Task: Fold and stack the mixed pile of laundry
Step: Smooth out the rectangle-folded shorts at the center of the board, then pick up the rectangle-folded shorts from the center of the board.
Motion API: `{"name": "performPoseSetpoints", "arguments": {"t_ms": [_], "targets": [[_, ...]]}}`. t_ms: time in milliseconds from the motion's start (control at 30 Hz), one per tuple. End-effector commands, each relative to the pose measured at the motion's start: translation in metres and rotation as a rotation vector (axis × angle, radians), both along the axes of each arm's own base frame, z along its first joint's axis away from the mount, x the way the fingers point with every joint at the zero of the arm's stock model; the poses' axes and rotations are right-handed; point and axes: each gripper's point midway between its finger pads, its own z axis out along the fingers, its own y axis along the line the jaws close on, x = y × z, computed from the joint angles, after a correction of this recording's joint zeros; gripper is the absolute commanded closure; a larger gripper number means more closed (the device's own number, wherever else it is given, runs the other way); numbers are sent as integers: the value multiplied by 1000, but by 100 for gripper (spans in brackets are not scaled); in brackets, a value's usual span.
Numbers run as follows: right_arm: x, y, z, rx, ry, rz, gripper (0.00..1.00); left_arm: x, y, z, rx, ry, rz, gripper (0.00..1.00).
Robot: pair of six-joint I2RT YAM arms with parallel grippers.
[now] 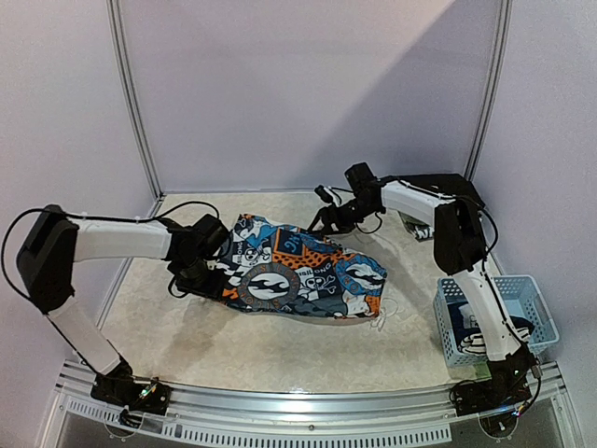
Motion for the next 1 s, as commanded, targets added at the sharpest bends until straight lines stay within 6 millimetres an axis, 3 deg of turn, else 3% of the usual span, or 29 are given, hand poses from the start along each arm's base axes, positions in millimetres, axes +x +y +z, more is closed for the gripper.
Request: {"name": "performPoseSetpoints", "arguments": {"t_ms": [0,33,67,133,167,200,300,333,400,533,667,833,967], "targets": [[8,-36,46,-143,-200,0,11,-30,-1,38,-45,-48,69,34],[9,-51,50,-152,-216,-28,3,-34,-1,48,-46,-73,67,34],[8,-69,78,-129,-247,-77,1,-35,1,62,-42,-114,68,34],[-1,-101,95,-84,-239,-178,1,-31,4,88,-25,-197,39,34],[-10,-114,93,-70,-208,-227,1,-26,-1,99,-41,-238,8,34],[-21,-124,111,-44,-233,-261,1,-21,-11,111,-70,-277,-32,33],[-80,-133,102,2,-63,-231,1,-7,-65,148,-197,-406,-183,33],[-98,-135,88,11,-3,-220,1,-6,-83,154,-225,-435,-228,33],[-123,-145,84,45,24,-245,1,1,-129,171,-312,-497,-316,33],[-162,-156,76,75,138,-296,12,9,-208,165,-421,-461,-451,36],[-176,-155,60,108,245,-344,15,14,-277,151,-536,-416,-522,44],[-187,-154,31,16,318,-421,11,19,-320,106,-621,-284,-493,54],[-189,-147,16,-37,376,-446,6,22,-328,63,-655,-174,-436,59]]}}
